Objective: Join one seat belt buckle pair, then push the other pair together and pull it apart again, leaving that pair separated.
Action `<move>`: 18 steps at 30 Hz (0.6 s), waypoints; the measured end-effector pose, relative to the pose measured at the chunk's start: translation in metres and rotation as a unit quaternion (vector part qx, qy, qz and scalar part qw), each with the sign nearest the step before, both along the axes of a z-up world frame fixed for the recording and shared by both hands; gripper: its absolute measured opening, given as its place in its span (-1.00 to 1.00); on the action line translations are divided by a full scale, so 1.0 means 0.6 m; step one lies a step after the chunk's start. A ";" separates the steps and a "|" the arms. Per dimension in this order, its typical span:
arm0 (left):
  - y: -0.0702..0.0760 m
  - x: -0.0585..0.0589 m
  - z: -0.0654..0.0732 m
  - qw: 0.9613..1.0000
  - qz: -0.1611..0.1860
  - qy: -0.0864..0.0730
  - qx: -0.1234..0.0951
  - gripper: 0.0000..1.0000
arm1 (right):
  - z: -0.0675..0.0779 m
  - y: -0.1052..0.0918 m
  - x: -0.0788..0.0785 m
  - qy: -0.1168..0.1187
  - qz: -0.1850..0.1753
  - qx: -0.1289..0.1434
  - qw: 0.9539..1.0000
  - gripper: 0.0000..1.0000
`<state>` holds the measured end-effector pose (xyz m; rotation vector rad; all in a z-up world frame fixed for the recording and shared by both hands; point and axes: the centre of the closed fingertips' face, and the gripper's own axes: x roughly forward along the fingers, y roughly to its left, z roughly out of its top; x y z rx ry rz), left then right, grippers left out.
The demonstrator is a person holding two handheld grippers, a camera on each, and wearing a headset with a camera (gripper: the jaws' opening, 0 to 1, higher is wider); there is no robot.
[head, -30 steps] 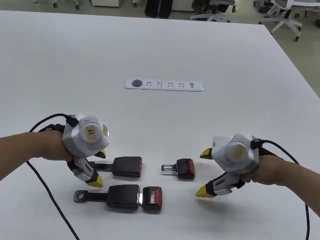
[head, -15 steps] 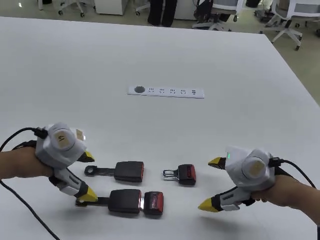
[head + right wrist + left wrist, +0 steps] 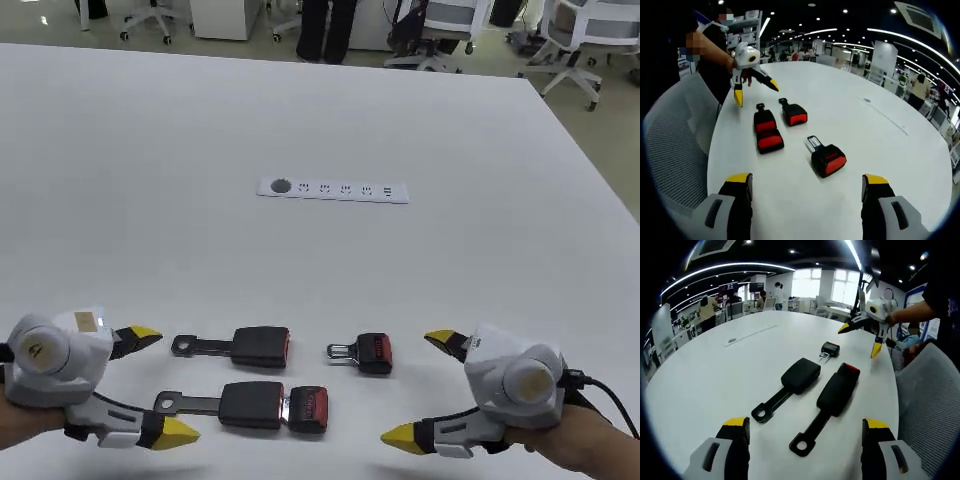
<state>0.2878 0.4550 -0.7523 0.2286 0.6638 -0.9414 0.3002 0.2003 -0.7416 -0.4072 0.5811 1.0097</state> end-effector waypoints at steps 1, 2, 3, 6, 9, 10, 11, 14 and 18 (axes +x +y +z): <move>0.004 0.001 -0.004 1.000 0.003 -0.007 -0.005 0.92 | 0.001 0.003 -0.002 -0.002 -0.003 0.005 1.000 0.86; 0.003 0.003 -0.002 1.000 0.008 -0.016 -0.012 0.96 | -0.002 0.005 -0.002 -0.005 -0.009 0.013 1.000 0.89; -0.004 0.005 0.011 0.999 0.015 -0.024 -0.022 0.98 | -0.001 0.007 -0.002 -0.006 -0.014 0.020 1.000 0.93; -0.014 0.006 0.029 0.996 0.036 -0.049 -0.072 0.99 | -0.004 0.011 -0.007 -0.015 -0.025 0.038 0.999 0.98; -0.023 -0.003 0.038 0.994 0.039 -0.064 -0.078 0.99 | 0.014 0.017 -0.020 -0.021 -0.036 0.049 0.998 0.98; -0.023 -0.004 0.038 0.994 0.039 -0.068 -0.077 0.99 | 0.008 0.014 -0.016 -0.026 -0.041 0.056 0.997 0.98; -0.032 -0.011 0.042 0.994 0.038 -0.071 -0.078 1.00 | 0.007 0.014 -0.019 -0.029 -0.042 0.063 0.997 0.98; -0.039 -0.019 0.048 0.992 0.042 -0.074 -0.090 1.00 | 0.001 0.014 -0.023 -0.030 -0.051 0.079 0.995 0.98; -0.043 -0.027 0.055 0.992 0.047 -0.070 -0.098 1.00 | 0.008 0.014 -0.025 -0.025 -0.074 0.107 0.991 0.98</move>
